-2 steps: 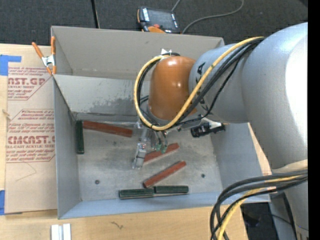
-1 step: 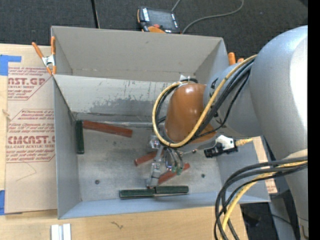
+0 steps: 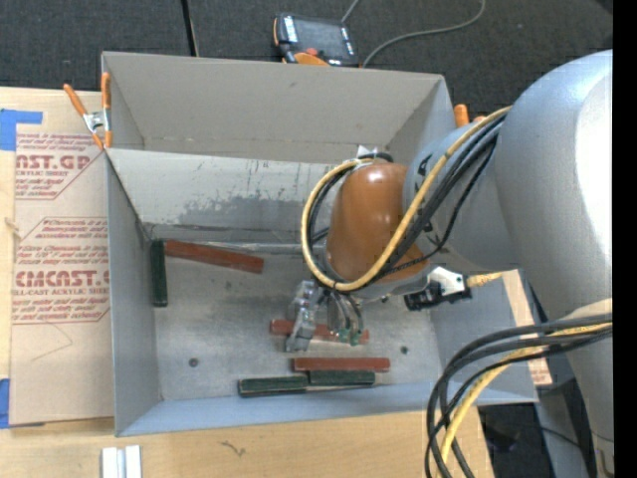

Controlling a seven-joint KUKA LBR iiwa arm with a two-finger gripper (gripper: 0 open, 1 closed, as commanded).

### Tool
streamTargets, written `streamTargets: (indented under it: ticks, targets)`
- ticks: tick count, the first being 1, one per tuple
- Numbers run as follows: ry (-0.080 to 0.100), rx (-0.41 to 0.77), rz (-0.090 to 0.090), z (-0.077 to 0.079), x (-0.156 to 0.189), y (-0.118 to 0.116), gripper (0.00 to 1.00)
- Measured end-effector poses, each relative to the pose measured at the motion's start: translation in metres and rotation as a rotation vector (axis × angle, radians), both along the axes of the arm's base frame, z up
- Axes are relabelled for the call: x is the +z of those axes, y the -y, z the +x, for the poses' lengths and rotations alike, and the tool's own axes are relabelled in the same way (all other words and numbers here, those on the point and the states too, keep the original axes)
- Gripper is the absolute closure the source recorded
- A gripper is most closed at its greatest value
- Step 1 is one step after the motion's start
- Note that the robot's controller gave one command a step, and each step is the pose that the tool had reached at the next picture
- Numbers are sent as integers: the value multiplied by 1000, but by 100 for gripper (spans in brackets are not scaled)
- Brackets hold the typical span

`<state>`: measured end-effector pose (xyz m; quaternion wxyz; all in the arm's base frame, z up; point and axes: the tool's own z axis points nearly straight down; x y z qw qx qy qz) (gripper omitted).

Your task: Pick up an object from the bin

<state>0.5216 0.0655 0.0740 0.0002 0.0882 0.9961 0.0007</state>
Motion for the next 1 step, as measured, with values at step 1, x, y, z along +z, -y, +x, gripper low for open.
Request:
streamTargets:
  ticks: [1]
  targets:
    - [8, 45, 1, -2, 153, -18, 100]
